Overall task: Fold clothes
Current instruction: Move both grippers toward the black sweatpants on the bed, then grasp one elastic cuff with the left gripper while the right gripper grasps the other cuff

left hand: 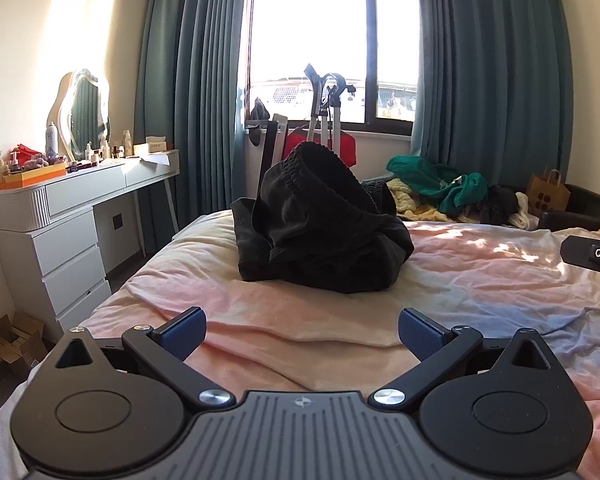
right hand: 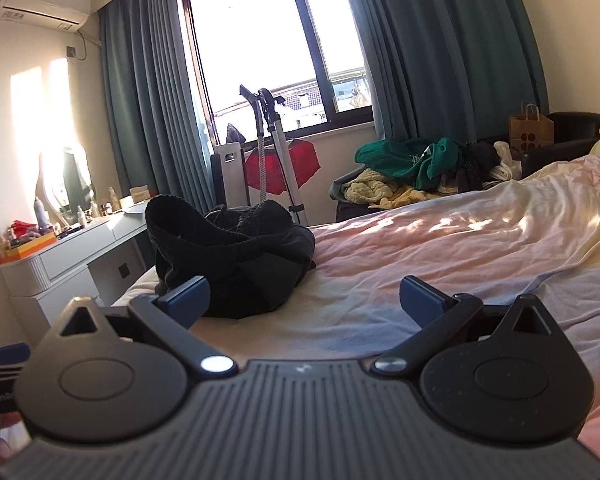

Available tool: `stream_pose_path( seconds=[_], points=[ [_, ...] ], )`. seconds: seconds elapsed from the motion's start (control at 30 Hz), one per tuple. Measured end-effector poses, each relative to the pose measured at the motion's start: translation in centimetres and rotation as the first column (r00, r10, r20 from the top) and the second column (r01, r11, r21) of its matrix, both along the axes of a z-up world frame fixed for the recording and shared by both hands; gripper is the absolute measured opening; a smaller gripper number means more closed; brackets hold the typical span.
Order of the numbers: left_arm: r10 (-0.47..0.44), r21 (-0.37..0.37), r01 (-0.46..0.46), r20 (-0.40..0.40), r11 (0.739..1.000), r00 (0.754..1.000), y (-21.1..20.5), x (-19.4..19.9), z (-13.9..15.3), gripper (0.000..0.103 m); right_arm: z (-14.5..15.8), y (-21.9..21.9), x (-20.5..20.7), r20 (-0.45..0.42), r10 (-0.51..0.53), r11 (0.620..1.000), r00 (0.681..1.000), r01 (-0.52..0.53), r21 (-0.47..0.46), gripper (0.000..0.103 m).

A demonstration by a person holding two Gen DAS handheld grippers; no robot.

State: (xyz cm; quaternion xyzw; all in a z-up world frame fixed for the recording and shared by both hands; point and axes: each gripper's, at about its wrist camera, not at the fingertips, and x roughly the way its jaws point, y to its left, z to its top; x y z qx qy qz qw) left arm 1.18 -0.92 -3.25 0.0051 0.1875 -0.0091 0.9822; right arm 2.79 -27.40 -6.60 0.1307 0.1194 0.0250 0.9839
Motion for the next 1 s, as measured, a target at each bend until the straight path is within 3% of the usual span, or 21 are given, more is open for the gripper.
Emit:
stream_pose_path(
  seconds=[0.13,0.3,0.53,0.83,1.0],
  points=[
    [-0.03,-0.027,0.029,-0.027,0.999,0.999,0.0,0.9,-0.2,0.103,0.0,-0.5,0.0,-0.007,-0.005,1.0,1.0,0.005,0.014,0.103],
    [-0.05,-0.063,0.046,-0.058,0.997,0.997,-0.2,3.0,-0.3,0.103,0.4,-0.4,-0.2,-0.011,-0.012,0.999,1.0,0.012,-0.038,0.103],
    [-0.069,-0.176,0.039,-0.167,0.984,0.983,-0.5,9.7,-1.1,0.103,0.0,-1.4,0.3,-0.02,-0.018,1.0,1.0,0.018,-0.021,0.103],
    [0.055,-0.282,-0.095,-0.145,0.955,0.988,-0.4,19.3,-0.4,0.103,-1.2,-2.6,1.4,-0.028,-0.116,0.992,0.993,0.115,-0.042,0.103],
    [0.098,-0.36,-0.126,-0.095,0.924,0.991,-1.3,23.5,0.9,0.103,-3.1,-3.9,3.3,-0.083,-0.11,0.993,0.99,0.112,0.023,0.103]
  ],
)
